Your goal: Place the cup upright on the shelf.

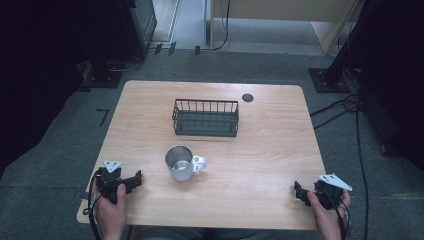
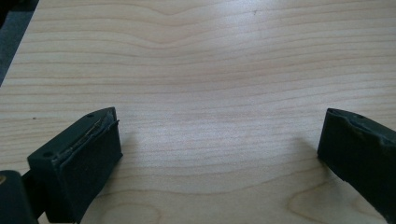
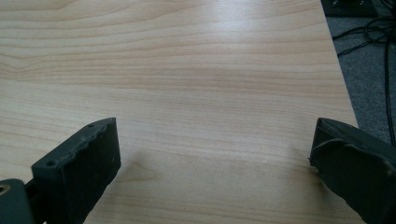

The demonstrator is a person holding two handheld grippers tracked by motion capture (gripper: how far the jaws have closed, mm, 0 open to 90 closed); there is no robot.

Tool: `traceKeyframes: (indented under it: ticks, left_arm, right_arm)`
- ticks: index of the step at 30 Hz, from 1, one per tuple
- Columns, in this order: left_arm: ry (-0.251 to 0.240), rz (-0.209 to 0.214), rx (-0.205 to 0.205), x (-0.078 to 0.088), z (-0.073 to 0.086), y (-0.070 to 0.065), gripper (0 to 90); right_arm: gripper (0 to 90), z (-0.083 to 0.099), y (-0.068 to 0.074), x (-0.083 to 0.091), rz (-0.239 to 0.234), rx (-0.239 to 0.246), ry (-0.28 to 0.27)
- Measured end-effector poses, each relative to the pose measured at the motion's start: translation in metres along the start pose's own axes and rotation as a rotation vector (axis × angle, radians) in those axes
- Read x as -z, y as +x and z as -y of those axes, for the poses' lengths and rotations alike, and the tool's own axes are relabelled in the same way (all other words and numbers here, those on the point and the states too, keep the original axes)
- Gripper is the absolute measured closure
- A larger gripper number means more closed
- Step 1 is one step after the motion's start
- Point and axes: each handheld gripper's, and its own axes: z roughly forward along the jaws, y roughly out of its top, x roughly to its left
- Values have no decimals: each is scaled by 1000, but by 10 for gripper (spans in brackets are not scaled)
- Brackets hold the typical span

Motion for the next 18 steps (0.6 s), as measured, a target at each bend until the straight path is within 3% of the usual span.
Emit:
traceKeyframes:
  ticks: [6, 18]
  left_arm:
    - [0, 0, -1, 0, 0, 0, 0]
    - [0, 0, 0, 0, 0, 0, 0]
  right_arm:
    - [14, -6, 4, 5, -9, -11, -21]
    - [14, -32, 40, 15, -87, 40, -71]
